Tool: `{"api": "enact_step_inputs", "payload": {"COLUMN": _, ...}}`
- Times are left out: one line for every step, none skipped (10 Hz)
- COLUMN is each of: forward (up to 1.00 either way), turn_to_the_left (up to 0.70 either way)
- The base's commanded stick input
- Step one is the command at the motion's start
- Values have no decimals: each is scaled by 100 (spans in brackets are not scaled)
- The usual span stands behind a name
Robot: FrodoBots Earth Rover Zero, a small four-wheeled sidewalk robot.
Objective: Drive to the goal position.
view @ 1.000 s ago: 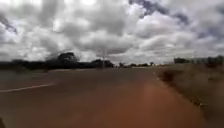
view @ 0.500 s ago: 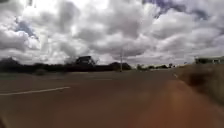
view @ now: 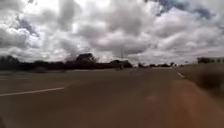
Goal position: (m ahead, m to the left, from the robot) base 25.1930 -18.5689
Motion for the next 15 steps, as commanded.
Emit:
{"api": "enact_step_inputs", "payload": {"forward": 85, "turn_to_the_left": -34}}
{"api": "enact_step_inputs", "payload": {"forward": 85, "turn_to_the_left": -34}}
{"api": "enact_step_inputs", "payload": {"forward": 85, "turn_to_the_left": -34}}
{"api": "enact_step_inputs", "payload": {"forward": 85, "turn_to_the_left": -34}}
{"api": "enact_step_inputs", "payload": {"forward": 85, "turn_to_the_left": -34}}
{"api": "enact_step_inputs", "payload": {"forward": 85, "turn_to_the_left": -34}}
{"api": "enact_step_inputs", "payload": {"forward": 85, "turn_to_the_left": -30}}
{"api": "enact_step_inputs", "payload": {"forward": 85, "turn_to_the_left": -16}}
{"api": "enact_step_inputs", "payload": {"forward": 85, "turn_to_the_left": 0}}
{"api": "enact_step_inputs", "payload": {"forward": 85, "turn_to_the_left": 0}}
{"api": "enact_step_inputs", "payload": {"forward": 85, "turn_to_the_left": 0}}
{"api": "enact_step_inputs", "payload": {"forward": 85, "turn_to_the_left": 0}}
{"api": "enact_step_inputs", "payload": {"forward": 85, "turn_to_the_left": 0}}
{"api": "enact_step_inputs", "payload": {"forward": 85, "turn_to_the_left": -6}}
{"api": "enact_step_inputs", "payload": {"forward": 85, "turn_to_the_left": -14}}
